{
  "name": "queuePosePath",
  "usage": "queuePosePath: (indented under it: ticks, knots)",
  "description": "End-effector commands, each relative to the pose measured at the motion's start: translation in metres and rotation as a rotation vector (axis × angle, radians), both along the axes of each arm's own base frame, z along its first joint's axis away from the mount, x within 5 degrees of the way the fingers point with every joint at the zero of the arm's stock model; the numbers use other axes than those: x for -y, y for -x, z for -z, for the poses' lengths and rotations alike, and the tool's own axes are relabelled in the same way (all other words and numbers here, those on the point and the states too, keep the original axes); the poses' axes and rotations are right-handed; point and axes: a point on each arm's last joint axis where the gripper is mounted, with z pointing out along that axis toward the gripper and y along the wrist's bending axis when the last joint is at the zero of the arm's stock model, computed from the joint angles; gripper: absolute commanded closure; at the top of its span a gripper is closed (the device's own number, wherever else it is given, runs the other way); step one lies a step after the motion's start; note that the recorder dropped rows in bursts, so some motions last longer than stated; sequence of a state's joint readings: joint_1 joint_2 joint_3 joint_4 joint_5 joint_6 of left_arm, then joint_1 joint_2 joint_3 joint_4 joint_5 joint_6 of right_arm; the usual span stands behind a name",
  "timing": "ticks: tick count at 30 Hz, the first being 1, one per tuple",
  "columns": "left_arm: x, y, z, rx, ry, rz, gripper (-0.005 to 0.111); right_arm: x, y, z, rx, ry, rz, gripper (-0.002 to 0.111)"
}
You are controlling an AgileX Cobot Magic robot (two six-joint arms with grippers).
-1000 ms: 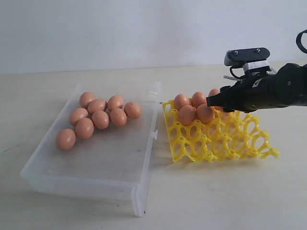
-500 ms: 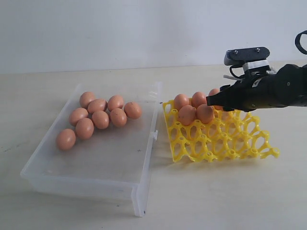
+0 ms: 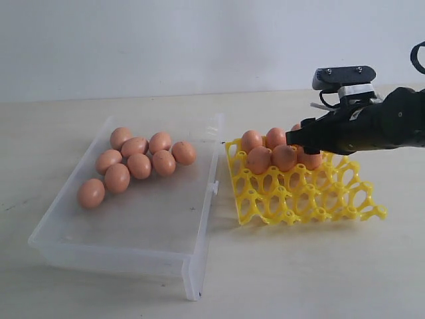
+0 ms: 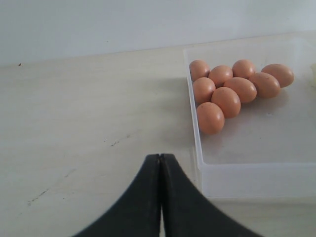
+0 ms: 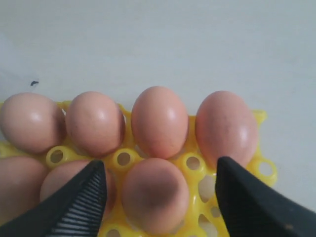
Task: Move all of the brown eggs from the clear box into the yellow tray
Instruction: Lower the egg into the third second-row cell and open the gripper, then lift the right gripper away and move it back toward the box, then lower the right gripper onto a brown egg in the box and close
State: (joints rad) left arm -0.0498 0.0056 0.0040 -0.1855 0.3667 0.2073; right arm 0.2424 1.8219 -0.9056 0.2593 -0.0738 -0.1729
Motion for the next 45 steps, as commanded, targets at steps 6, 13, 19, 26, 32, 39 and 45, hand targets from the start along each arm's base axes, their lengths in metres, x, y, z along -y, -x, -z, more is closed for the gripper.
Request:
queuePosePath:
  ticks: [6,13,19,26,32,39,45]
  knots:
    - [0.000,0.000,-0.002,0.019,0.004,-0.003,0.107,-0.023,0.015,-0.060,-0.004,-0.077,-0.073,0.052]
    - [0.000,0.000,-0.002,0.019,0.004,-0.003,0.107,-0.082,0.020,-0.089,-0.157,-0.041,-0.337,0.077]
    - [0.000,0.000,-0.002,0.019,0.004,-0.003,0.107,-0.141,0.020,-0.093,-0.205,-0.031,-0.529,0.082]
    - [0.000,0.000,-0.002,0.019,0.004,-0.003,0.107,-0.195,-0.005,-0.063,-0.342,0.004,-0.646,0.066]
    - [0.000,0.000,-0.002,0.019,0.004,-0.003,0.107,-0.235,-0.027,-0.037,-0.409,0.022,-0.682,0.058]
    - [0.000,0.000,-0.002,0.019,0.004,-0.003,0.107,-0.249,-0.059,-0.031,-0.363,0.074,-0.602,0.058]
    - [0.000,0.000,-0.002,0.019,0.004,-0.003,0.107,-0.257,-0.069,-0.019,-0.364,0.056,-0.578,0.058]
